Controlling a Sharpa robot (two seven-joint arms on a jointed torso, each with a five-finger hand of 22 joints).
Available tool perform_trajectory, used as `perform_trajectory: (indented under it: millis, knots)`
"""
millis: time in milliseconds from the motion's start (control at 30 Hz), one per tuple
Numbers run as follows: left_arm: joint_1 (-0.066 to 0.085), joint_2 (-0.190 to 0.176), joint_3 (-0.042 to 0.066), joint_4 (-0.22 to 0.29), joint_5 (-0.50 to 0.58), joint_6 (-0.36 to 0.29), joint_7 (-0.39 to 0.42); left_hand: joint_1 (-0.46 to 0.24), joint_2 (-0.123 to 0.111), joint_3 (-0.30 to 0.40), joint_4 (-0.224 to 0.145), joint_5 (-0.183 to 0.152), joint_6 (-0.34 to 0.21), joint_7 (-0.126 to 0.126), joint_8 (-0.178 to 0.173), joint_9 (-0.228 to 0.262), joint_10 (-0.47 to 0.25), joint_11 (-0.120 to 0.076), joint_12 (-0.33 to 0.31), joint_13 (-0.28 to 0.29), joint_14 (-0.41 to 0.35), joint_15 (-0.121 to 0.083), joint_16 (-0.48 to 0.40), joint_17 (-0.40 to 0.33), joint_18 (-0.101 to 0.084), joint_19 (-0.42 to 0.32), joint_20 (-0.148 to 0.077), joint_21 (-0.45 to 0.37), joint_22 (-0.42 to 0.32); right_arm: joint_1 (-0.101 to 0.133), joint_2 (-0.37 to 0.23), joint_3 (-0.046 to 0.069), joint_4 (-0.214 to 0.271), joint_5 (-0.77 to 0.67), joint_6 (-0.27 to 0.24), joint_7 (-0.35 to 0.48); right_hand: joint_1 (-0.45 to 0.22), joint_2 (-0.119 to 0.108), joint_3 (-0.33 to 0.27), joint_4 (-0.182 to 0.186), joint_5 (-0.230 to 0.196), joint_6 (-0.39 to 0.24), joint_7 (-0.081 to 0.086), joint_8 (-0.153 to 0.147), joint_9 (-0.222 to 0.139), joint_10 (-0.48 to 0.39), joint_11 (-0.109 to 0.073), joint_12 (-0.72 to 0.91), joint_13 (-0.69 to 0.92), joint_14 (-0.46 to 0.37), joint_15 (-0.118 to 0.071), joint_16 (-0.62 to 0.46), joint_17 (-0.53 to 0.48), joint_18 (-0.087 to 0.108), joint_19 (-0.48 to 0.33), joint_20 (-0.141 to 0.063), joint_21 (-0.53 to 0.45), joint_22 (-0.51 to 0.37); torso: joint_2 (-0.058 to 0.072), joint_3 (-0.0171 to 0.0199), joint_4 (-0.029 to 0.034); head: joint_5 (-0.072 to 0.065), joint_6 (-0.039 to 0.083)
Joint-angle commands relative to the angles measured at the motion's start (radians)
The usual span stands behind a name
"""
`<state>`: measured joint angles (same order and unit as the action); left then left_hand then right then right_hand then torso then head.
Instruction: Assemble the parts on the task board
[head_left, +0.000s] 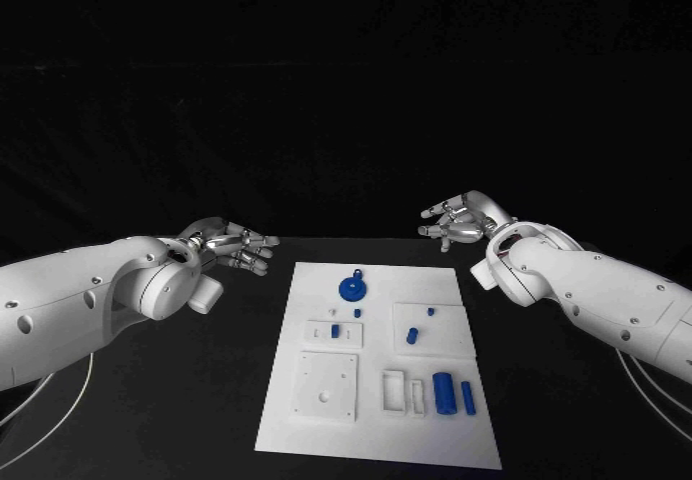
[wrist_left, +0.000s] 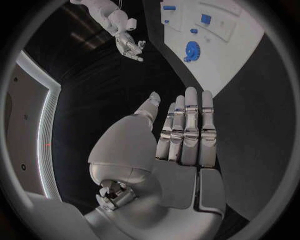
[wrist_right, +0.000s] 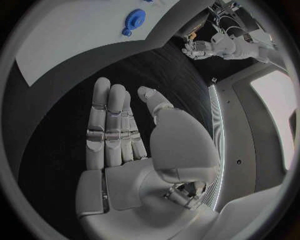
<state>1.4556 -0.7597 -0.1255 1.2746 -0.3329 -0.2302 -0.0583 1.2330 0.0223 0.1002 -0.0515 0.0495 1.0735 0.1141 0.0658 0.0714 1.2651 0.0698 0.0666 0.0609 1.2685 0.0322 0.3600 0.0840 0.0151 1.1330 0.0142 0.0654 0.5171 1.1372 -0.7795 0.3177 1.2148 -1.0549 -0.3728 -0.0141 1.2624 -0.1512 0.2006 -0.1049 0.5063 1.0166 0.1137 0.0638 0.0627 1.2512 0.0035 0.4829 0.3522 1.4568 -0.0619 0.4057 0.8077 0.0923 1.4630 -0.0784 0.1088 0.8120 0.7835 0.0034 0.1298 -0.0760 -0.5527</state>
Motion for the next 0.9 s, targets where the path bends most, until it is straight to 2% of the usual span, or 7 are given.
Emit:
perform_trajectory:
  millis: [33,167,300,533,633,767,900]
  knots:
    - [0.001,0.006,0.000,-0.002,0.027,-0.017,0.030,0.008,-0.006,0.005,0.000,0.006,0.007,-0.003,0.000,0.000,0.010,0.001,-0.001,0.000,0.009,0.001,-0.004,0.001,0.003,0.012,0.000,0.007,-0.017,-0.001,0.001,0.000,0.000,0.010,0.011,0.017,0.000,0.009,0.000,-0.005,-0.004,-0.002,0.004,-0.002,0.000,0.007,0.000,-0.009,-0.004,-0.002,0.004,-0.006,-0.001,-0.008,0.004,0.001,0.002,-0.001,0.001,0.0013,-0.0004,0.001,0.002]
    - [0.001,0.013,-0.001,-0.006,0.028,-0.015,0.029,0.011,-0.007,0.006,0.000,0.007,0.008,-0.003,0.001,0.000,0.012,0.000,0.000,0.000,0.012,0.000,-0.001,0.003,0.004,0.016,-0.002,0.009,-0.025,-0.001,0.000,0.000,0.000,0.010,0.011,0.017,0.000,0.009,0.000,-0.006,-0.004,-0.002,0.004,-0.002,0.000,0.007,0.000,-0.009,-0.005,-0.001,0.004,-0.005,-0.001,-0.008,0.004,0.001,0.002,-0.001,0.001,0.0026,-0.0017,0.003,0.002]
    - [0.001,0.020,-0.001,-0.009,0.028,-0.012,0.028,0.011,-0.007,0.005,0.002,0.006,0.009,-0.004,0.000,0.000,0.018,-0.004,-0.001,0.000,0.028,-0.010,0.032,0.019,0.002,0.038,-0.013,0.022,-0.018,-0.001,0.000,0.000,0.001,0.010,0.011,0.016,0.001,0.009,0.000,-0.006,-0.004,-0.003,0.004,-0.002,0.000,0.008,0.000,-0.010,-0.006,-0.001,0.004,-0.004,-0.001,-0.008,0.005,0.001,0.003,-0.001,0.001,0.0026,-0.0012,0.002,0.003]
    - [0.001,0.030,-0.001,-0.016,0.028,-0.007,0.027,0.011,-0.007,0.005,0.003,0.006,0.010,-0.004,0.000,0.000,0.019,-0.004,0.000,0.000,0.030,-0.011,0.038,0.022,0.004,0.039,-0.013,0.023,-0.016,-0.001,0.000,0.000,0.001,0.010,0.013,0.016,0.001,0.009,0.000,-0.006,-0.003,-0.002,0.004,-0.002,0.000,0.009,0.000,-0.010,-0.007,0.000,0.003,-0.003,-0.001,-0.008,0.006,0.000,0.004,-0.001,0.001,0.0034,-0.0013,-0.001,0.003]
    - [0.001,0.033,-0.001,-0.020,0.027,-0.005,0.027,0.013,-0.006,0.006,0.003,0.007,0.010,-0.005,0.000,0.000,0.024,-0.007,0.000,0.000,0.039,-0.015,0.050,0.027,0.005,0.047,-0.017,0.030,-0.011,-0.001,0.001,0.000,0.000,0.010,0.013,0.016,0.001,0.009,0.000,-0.006,-0.003,-0.002,0.004,-0.002,0.000,0.009,0.000,-0.010,-0.007,0.000,0.003,-0.003,-0.001,-0.008,0.006,0.000,0.004,-0.001,0.001,0.0041,-0.0020,-0.002,0.009]
    - [0.001,0.041,-0.002,-0.025,0.024,0.000,0.027,0.017,-0.005,0.007,0.002,0.007,0.014,-0.008,0.001,0.000,0.056,-0.018,0.002,0.000,0.057,-0.027,0.078,0.040,0.004,0.061,-0.027,0.045,0.002,-0.002,0.002,0.000,-0.001,0.010,0.014,0.016,0.002,0.009,0.002,-0.007,-0.003,-0.002,0.004,-0.002,0.000,0.009,-0.001,-0.011,-0.007,0.001,0.003,-0.002,0.000,-0.008,0.006,0.000,0.006,0.000,0.001,0.0029,-0.0015,-0.004,0.010]
    - [0.001,0.049,-0.003,-0.030,0.022,0.003,0.028,0.020,-0.006,0.010,0.000,0.007,0.016,-0.009,0.000,0.000,0.065,-0.021,0.000,0.000,0.049,-0.030,0.105,0.053,0.001,0.055,-0.033,0.062,0.027,-0.002,0.002,0.000,-0.001,0.010,0.014,0.016,0.002,0.009,0.002,-0.007,-0.003,-0.002,0.004,-0.002,0.000,0.009,-0.001,-0.011,-0.007,0.001,0.003,-0.002,0.000,-0.008,0.006,0.000,0.006,0.000,0.002,0.0025,-0.0006,-0.006,0.011]
